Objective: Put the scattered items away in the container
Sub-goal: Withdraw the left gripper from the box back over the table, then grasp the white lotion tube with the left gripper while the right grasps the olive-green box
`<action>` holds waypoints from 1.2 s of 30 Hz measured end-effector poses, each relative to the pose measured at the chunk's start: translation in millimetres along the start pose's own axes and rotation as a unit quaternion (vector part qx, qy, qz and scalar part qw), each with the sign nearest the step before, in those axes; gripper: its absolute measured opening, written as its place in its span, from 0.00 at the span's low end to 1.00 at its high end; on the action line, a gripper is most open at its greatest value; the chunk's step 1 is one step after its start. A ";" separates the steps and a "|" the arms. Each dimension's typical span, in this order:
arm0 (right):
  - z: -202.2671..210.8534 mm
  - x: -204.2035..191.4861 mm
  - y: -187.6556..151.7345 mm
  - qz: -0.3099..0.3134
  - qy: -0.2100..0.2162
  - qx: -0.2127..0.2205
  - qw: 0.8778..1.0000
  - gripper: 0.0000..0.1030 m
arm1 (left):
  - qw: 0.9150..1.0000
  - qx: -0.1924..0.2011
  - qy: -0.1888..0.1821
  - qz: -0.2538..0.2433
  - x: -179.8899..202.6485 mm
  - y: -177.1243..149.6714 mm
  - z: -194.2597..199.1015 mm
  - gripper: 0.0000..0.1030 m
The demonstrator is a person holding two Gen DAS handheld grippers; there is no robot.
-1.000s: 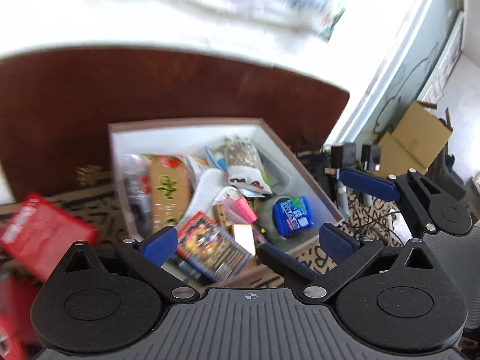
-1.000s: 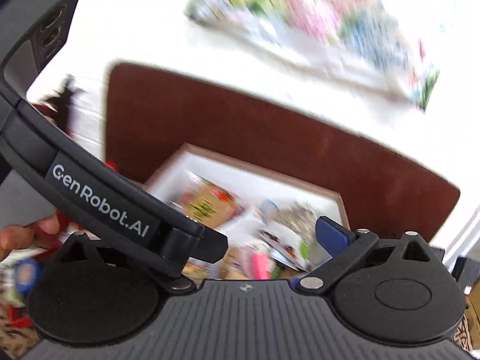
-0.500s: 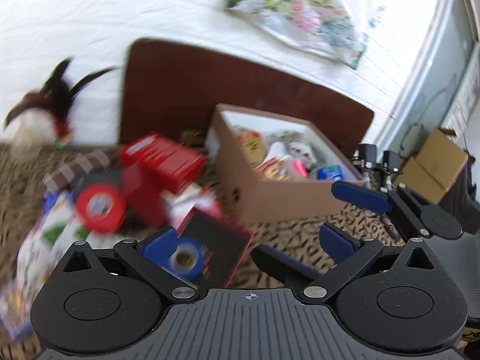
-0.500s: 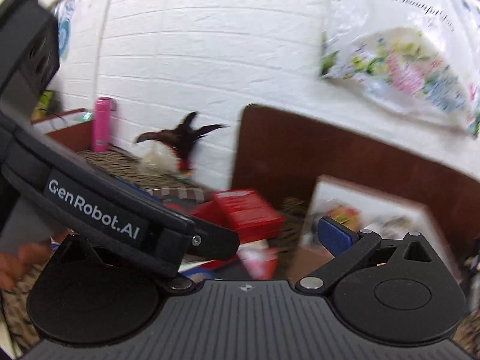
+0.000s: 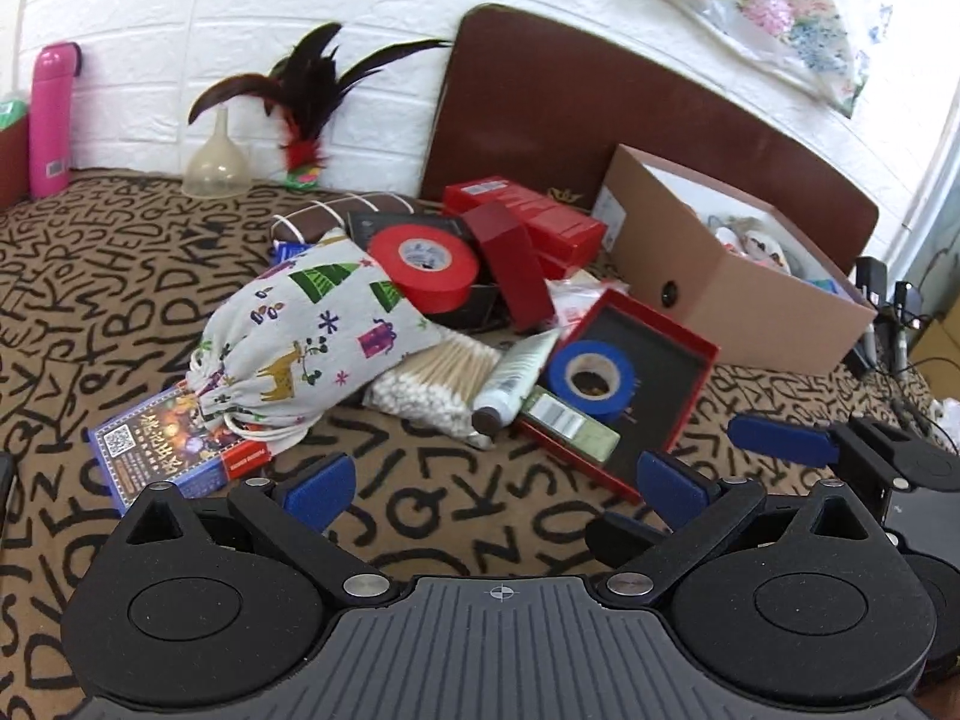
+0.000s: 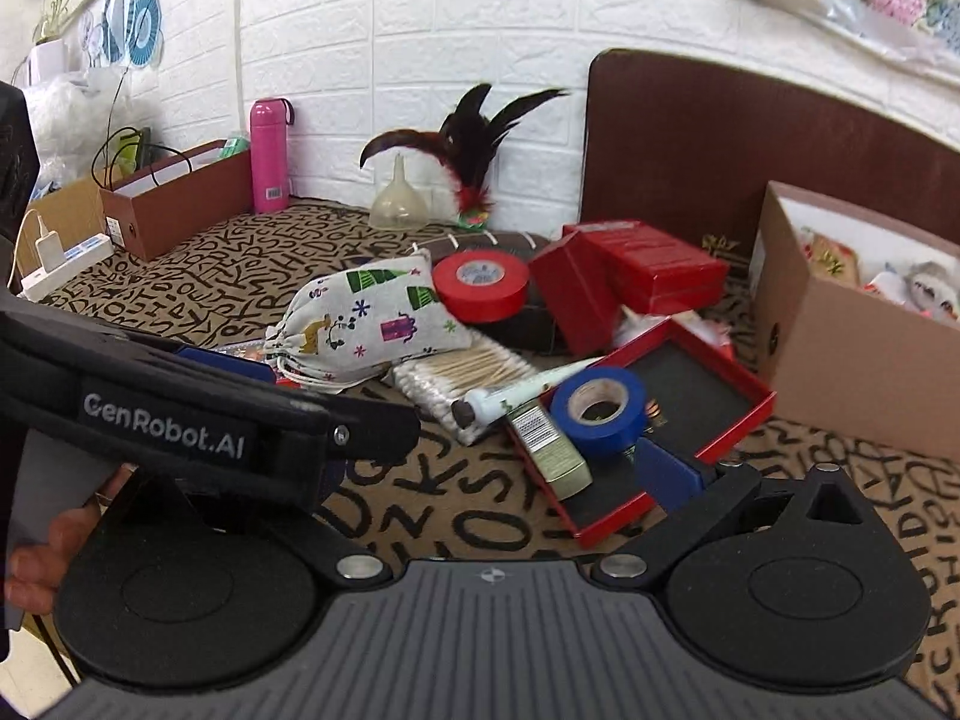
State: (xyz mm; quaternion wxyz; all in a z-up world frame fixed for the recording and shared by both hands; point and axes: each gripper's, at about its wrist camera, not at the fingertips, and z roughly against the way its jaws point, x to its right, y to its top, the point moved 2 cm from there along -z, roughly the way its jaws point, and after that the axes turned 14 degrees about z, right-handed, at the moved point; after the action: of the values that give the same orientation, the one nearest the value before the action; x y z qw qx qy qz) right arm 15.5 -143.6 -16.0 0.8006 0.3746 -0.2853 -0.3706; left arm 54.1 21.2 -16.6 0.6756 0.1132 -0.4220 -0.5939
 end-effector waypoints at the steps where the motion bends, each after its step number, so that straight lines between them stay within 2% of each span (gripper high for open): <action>1: -2.9 0.8 -1.0 -0.001 0.002 -0.003 1.000 0.98 | 1.000 -0.002 -0.003 -0.001 -0.3 0.6 -2.6 0.99; 4: -13.2 4.8 -4.5 0.000 0.004 -0.014 1.000 0.94 | 1.000 -0.011 -0.011 -0.018 2.5 4.2 -14.0 0.94; 6: -20.6 7.5 -6.5 0.002 0.006 -0.021 1.000 0.88 | 0.999 -0.019 -0.016 -0.030 4.0 7.3 -23.4 0.90; 7: -24.5 8.8 -7.5 0.003 0.006 -0.026 1.000 0.86 | 0.999 -0.024 -0.018 -0.034 4.9 9.2 -29.0 0.86; 12: -42.5 14.7 -10.6 0.015 0.000 -0.046 0.999 0.64 | 0.997 -0.050 -0.026 -0.048 7.5 15.7 -55.3 0.69; 15: -50.7 21.6 -12.0 0.011 0.002 -0.053 0.999 0.60 | 0.996 -0.065 -0.026 -0.056 9.1 16.4 -69.7 0.58; 20: -58.9 33.2 -15.2 0.001 0.001 -0.059 0.998 0.57 | 0.995 -0.073 -0.020 -0.061 9.5 18.3 -84.1 0.58; 27: -68.9 39.8 -19.7 -0.018 0.010 -0.069 0.997 0.47 | 0.995 -0.075 -0.019 -0.063 10.0 22.2 -90.9 0.57; 31: -67.9 35.1 -16.1 -0.006 0.016 -0.060 0.998 0.47 | 0.995 -0.074 -0.016 -0.063 10.8 25.5 -93.4 0.55; 34: -69.6 32.8 -14.8 0.001 0.010 -0.062 0.998 0.44 | 0.995 -0.067 -0.015 -0.067 13.2 27.5 -92.4 0.62; 36: -67.8 34.9 -14.9 -0.007 0.009 -0.060 0.998 0.43 | 0.994 -0.069 -0.015 -0.078 15.7 27.1 -94.3 0.62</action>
State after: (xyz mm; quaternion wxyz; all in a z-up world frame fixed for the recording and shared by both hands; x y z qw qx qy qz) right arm 79.3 -152.1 -59.6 0.8216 0.3313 -0.2528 -0.3889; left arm 138.7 -18.5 -50.3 0.6270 0.0896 -0.3797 -0.6743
